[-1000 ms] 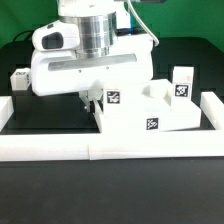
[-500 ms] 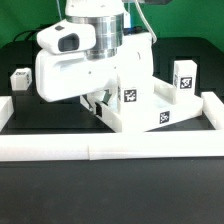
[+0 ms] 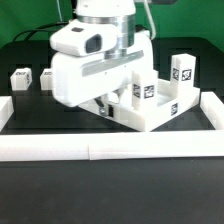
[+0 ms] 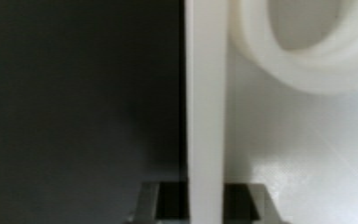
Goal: Assemble square table
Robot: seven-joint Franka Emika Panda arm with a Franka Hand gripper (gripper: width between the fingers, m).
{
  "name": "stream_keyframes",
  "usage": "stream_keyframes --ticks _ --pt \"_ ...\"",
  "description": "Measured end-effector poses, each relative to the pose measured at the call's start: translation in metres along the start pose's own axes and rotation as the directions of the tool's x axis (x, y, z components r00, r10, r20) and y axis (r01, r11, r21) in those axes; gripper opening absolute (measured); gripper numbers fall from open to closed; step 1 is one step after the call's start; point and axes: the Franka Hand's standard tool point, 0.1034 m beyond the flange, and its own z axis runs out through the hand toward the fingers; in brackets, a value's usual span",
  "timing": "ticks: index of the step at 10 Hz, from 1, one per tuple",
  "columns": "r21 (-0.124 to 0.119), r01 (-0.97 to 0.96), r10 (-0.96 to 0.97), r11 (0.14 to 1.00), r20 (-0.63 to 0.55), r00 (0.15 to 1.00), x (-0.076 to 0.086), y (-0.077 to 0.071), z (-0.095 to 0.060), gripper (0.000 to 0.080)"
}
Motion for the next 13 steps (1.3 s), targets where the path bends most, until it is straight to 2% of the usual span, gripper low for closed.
stream_keyframes --ticks 1,4,7,10,11,13 --pt "-0.004 0.055 -0.055 0.998 0.001 0.998 0.009 -0.006 -0.001 0.0051" --pt "-0.010 0.266 -0.266 0.964 0.020 0.964 0.002 0.000 0.000 0.0051" --pt "-0.011 0.397 -0.397 0.918 0.035 0.917 0.001 0.002 0.000 0.0051" --pt "-0.012 0.526 -0.525 0.850 0.035 0.850 0.036 -0.019 0.000 0.0052" --pt "-0.014 0.580 -0.579 0.814 0.036 0.814 0.041 -0.021 -0.001 0.0052" --pt "-0.011 0.638 -0.637 0.770 0.044 0.770 0.038 -0.018 -0.001 0.0052"
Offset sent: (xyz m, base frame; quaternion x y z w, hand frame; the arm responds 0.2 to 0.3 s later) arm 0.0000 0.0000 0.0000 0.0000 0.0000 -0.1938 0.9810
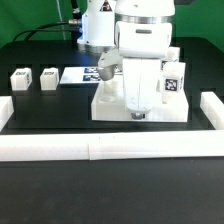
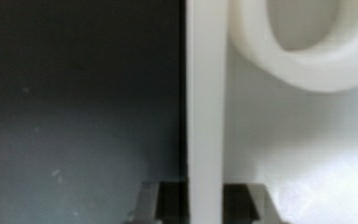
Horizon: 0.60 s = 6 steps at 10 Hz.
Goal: Assemble square table
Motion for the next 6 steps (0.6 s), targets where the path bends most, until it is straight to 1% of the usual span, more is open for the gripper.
stream_keyframes --ticks 4,5,6 --pt "0.001 0.248 -0.248 0.969 0.029 0.968 -0.006 0.001 0.000 0.0052" --pt "0.000 0.292 -0.292 0.956 0.031 0.956 0.009 -0.002 0.000 0.0052" --pt "0.005 0.321 -0.321 0.947 0.022 0.947 0.032 -0.003 -0.001 0.0052"
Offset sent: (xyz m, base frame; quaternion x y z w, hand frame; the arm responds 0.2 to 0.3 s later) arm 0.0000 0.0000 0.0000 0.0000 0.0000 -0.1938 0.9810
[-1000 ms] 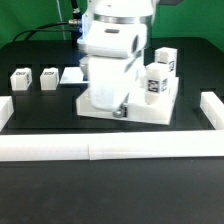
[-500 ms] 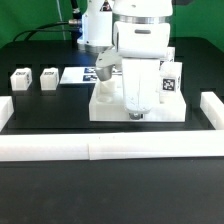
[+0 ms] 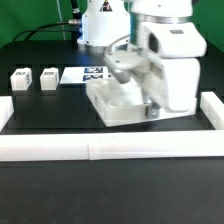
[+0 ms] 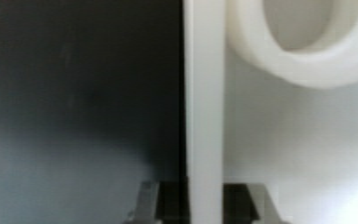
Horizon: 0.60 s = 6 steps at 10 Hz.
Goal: Assemble square table
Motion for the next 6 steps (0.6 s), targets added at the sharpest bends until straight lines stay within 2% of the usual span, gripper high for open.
stream_keyframes --ticks 2,6 --pt "0.000 0.112 -0.112 0.994 0.014 0.994 0.0132 0.0068 -0.0014 0.0052" --pt "0.009 0.338 -0.338 0.941 0.038 0.940 0.0036 0.0056 -0.0005 0.0052"
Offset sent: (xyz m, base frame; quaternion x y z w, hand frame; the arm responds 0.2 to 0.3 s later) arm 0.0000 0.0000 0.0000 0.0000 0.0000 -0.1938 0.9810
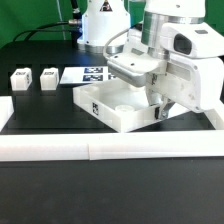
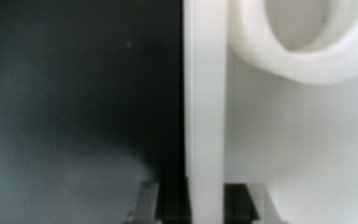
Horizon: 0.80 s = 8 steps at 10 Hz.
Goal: Assemble square table
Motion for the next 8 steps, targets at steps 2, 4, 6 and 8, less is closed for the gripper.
stream_keyframes --ticks 2,4,6,8 --pt "0.004 0.105 -0.106 0.994 0.012 0.994 -0.003 -0.002 0.001 0.0052" --pt "0.036 0.276 -0.277 0.960 0.016 0.961 0.017 0.005 -0.002 0.0052" --pt "0.041 0.370 -0.370 0.928 0.002 0.929 0.029 0.012 -0.003 0.0052" --pt "0.047 0.457 -0.458 0.888 0.008 0.889 0.024 0.010 -0.002 0.0052"
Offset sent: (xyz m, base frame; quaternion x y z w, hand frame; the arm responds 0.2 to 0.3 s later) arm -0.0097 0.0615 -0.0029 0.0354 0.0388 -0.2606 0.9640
